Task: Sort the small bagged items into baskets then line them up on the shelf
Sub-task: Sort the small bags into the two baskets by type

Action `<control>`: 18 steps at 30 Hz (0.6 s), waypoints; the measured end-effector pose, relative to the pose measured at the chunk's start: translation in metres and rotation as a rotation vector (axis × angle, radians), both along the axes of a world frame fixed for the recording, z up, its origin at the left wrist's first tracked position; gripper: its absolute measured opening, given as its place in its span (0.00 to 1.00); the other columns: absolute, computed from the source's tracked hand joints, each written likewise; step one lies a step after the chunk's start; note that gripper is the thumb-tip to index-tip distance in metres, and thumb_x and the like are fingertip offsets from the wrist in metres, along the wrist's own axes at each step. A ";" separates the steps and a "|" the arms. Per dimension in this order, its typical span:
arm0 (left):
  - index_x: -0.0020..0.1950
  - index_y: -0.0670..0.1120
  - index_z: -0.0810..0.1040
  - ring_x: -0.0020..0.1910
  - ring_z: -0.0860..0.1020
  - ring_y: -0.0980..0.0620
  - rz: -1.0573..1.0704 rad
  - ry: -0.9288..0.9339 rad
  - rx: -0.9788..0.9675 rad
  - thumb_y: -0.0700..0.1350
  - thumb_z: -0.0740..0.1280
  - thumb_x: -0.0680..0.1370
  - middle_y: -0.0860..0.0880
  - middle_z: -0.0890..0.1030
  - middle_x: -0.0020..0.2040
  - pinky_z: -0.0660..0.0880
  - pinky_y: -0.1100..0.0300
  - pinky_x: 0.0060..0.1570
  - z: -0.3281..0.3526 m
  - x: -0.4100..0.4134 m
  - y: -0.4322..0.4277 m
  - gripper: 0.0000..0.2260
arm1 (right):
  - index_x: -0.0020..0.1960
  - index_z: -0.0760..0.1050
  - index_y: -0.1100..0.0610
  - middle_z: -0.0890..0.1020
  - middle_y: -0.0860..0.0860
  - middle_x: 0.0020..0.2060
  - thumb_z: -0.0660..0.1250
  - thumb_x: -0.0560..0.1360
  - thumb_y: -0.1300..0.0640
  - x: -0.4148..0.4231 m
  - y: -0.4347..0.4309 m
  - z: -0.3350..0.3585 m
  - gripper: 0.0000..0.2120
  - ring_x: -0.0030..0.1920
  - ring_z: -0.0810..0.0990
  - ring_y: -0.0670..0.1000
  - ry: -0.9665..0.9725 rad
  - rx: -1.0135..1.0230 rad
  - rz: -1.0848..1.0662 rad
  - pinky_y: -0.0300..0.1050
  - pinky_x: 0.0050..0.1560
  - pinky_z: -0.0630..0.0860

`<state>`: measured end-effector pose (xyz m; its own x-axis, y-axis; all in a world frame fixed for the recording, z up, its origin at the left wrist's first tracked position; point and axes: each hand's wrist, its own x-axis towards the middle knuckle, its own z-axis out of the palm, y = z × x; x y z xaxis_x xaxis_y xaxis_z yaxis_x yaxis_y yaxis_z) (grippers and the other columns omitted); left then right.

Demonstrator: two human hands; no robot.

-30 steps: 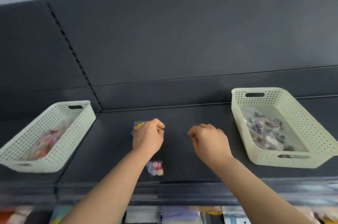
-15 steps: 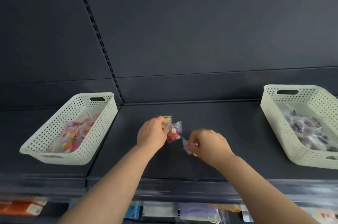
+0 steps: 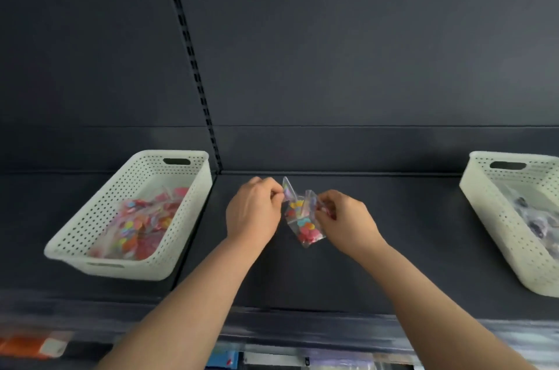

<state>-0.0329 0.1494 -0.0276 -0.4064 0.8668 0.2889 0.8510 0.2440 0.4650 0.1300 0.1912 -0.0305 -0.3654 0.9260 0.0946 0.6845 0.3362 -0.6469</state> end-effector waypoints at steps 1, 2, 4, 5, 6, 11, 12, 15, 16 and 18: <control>0.48 0.54 0.80 0.46 0.77 0.52 0.045 0.001 0.043 0.49 0.67 0.78 0.55 0.78 0.47 0.76 0.55 0.39 0.005 -0.013 -0.010 0.03 | 0.53 0.76 0.53 0.78 0.46 0.37 0.62 0.77 0.57 -0.017 -0.002 0.001 0.07 0.32 0.74 0.43 0.024 0.008 0.040 0.28 0.27 0.66; 0.49 0.54 0.81 0.46 0.77 0.51 0.086 0.010 0.079 0.49 0.67 0.78 0.54 0.79 0.47 0.76 0.54 0.40 0.009 -0.027 -0.020 0.03 | 0.51 0.77 0.53 0.79 0.47 0.37 0.61 0.78 0.56 -0.033 -0.004 0.002 0.06 0.31 0.75 0.44 0.055 0.024 0.072 0.29 0.26 0.66; 0.49 0.52 0.81 0.45 0.78 0.50 0.160 0.040 0.144 0.47 0.68 0.78 0.53 0.80 0.47 0.75 0.53 0.40 0.019 -0.056 -0.041 0.03 | 0.49 0.77 0.54 0.79 0.48 0.37 0.63 0.78 0.53 -0.068 -0.011 0.004 0.06 0.34 0.75 0.47 0.115 0.092 0.125 0.34 0.30 0.65; 0.49 0.52 0.81 0.45 0.78 0.50 0.196 0.058 0.160 0.47 0.67 0.78 0.53 0.80 0.47 0.75 0.53 0.39 0.022 -0.071 -0.052 0.04 | 0.48 0.78 0.55 0.78 0.48 0.38 0.64 0.78 0.53 -0.085 -0.015 0.005 0.06 0.38 0.74 0.48 0.131 0.132 0.152 0.36 0.33 0.63; 0.49 0.52 0.81 0.45 0.78 0.50 0.238 0.079 0.158 0.47 0.67 0.78 0.53 0.80 0.46 0.75 0.53 0.39 0.026 -0.088 -0.064 0.04 | 0.48 0.79 0.56 0.77 0.48 0.38 0.65 0.78 0.54 -0.102 -0.020 0.007 0.06 0.40 0.72 0.48 0.147 0.168 0.176 0.36 0.36 0.60; 0.53 0.54 0.80 0.46 0.79 0.50 0.451 0.083 -0.064 0.47 0.64 0.80 0.53 0.81 0.51 0.73 0.56 0.37 0.021 -0.158 -0.106 0.06 | 0.52 0.78 0.51 0.74 0.47 0.42 0.62 0.78 0.51 -0.160 -0.039 0.013 0.07 0.42 0.71 0.48 0.136 0.208 0.219 0.42 0.40 0.65; 0.55 0.54 0.80 0.47 0.79 0.50 0.458 0.069 -0.095 0.46 0.64 0.80 0.53 0.81 0.53 0.75 0.56 0.39 0.018 -0.167 -0.112 0.07 | 0.53 0.77 0.50 0.74 0.46 0.42 0.62 0.78 0.51 -0.170 -0.041 0.013 0.07 0.42 0.71 0.47 0.138 0.207 0.218 0.43 0.39 0.66; 0.58 0.53 0.79 0.50 0.79 0.51 0.413 0.036 -0.095 0.45 0.64 0.80 0.54 0.81 0.54 0.77 0.55 0.44 0.013 -0.178 -0.125 0.09 | 0.56 0.77 0.51 0.76 0.47 0.44 0.64 0.77 0.53 -0.199 -0.043 0.015 0.09 0.43 0.75 0.48 0.158 0.185 0.244 0.42 0.40 0.69; 0.59 0.53 0.79 0.51 0.79 0.52 0.386 0.040 -0.086 0.45 0.65 0.80 0.54 0.81 0.54 0.77 0.55 0.46 0.013 -0.178 -0.127 0.09 | 0.58 0.77 0.52 0.78 0.48 0.46 0.64 0.77 0.54 -0.209 -0.043 0.016 0.11 0.44 0.77 0.48 0.159 0.158 0.271 0.41 0.41 0.70; 0.59 0.53 0.79 0.52 0.79 0.53 0.331 0.042 -0.075 0.45 0.65 0.80 0.55 0.81 0.55 0.77 0.56 0.47 0.013 -0.176 -0.129 0.09 | 0.62 0.76 0.53 0.80 0.48 0.52 0.65 0.76 0.55 -0.222 -0.044 0.017 0.15 0.44 0.78 0.47 0.145 0.095 0.337 0.39 0.44 0.72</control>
<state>-0.2090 0.0204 -0.0142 -0.6583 0.7094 0.2519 0.7381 0.5424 0.4013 -0.0921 0.1470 -0.0134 -0.6244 0.7409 0.2472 0.4287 0.5897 -0.6845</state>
